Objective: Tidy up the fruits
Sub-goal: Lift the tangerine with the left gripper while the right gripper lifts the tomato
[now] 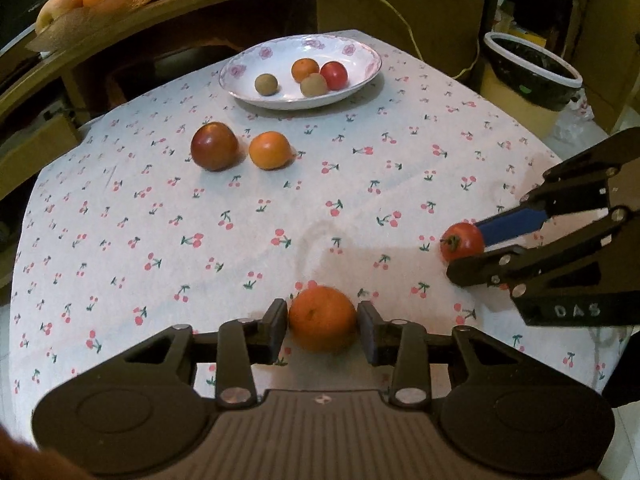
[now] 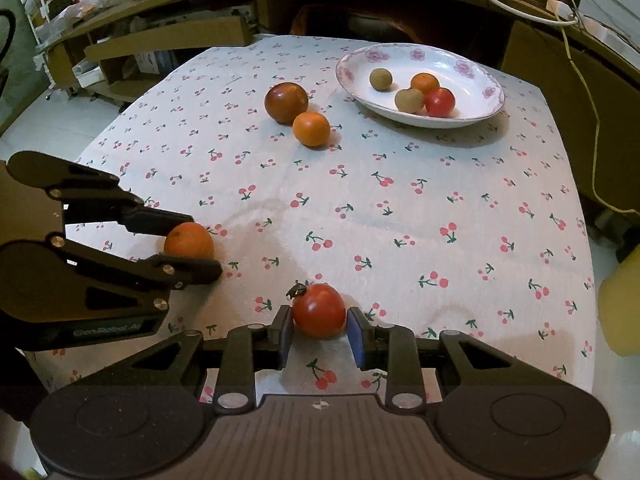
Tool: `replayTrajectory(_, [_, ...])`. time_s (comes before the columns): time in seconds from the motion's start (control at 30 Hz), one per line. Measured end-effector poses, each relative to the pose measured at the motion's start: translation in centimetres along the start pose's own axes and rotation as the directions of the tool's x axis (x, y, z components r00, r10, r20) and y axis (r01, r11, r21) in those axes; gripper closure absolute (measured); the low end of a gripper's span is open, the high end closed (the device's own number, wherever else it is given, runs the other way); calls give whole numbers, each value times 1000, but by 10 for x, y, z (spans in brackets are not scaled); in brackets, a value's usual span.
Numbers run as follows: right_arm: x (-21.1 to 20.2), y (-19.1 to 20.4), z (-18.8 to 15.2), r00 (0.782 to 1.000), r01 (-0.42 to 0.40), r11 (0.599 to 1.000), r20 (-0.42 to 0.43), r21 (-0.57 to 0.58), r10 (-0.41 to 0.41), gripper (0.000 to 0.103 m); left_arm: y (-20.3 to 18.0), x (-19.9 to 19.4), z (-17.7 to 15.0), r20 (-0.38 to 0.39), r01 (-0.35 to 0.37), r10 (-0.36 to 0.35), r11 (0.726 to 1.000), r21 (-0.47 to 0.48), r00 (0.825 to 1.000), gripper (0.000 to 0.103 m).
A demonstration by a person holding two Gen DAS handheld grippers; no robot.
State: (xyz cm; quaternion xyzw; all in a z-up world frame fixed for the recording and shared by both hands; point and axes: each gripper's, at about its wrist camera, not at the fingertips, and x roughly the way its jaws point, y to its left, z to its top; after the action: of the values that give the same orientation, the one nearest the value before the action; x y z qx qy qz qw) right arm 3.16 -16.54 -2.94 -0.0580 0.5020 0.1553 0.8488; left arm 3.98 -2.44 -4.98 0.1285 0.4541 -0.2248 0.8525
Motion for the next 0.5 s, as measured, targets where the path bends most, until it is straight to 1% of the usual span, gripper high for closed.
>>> replayTrajectory(0.03, [0, -1, 0, 1000, 1, 1000, 0, 2, -1, 70, 0, -1, -1, 0, -3, 3, 1000, -3, 1000, 58])
replayTrajectory(0.2, [0, -2, -1, 1000, -3, 1000, 4, 2, 3, 69, 2, -2, -4, -2, -5, 4, 999, -37, 1000, 58])
replayTrajectory(0.33, [-1, -2, -2, 1000, -7, 1000, 2, 6, 7, 69, -2, -3, -2, 8, 2, -2, 1000, -23, 1000, 58])
replayTrajectory(0.4, [-2, -2, -4, 1000, -5, 1000, 1, 6, 5, 70, -4, -4, -1, 11, -2, 2, 1000, -18, 1000, 60])
replayTrajectory(0.47, [-3, -2, -6, 1000, -5, 1000, 4, 10, 5, 75, -4, -4, 0, 17, -2, 3, 1000, -19, 1000, 63])
replayTrajectory(0.5, [-3, -3, -6, 1000, -3, 1000, 4, 12, 3, 83, -4, -4, 1, 18, 3, -2, 1000, -21, 1000, 63])
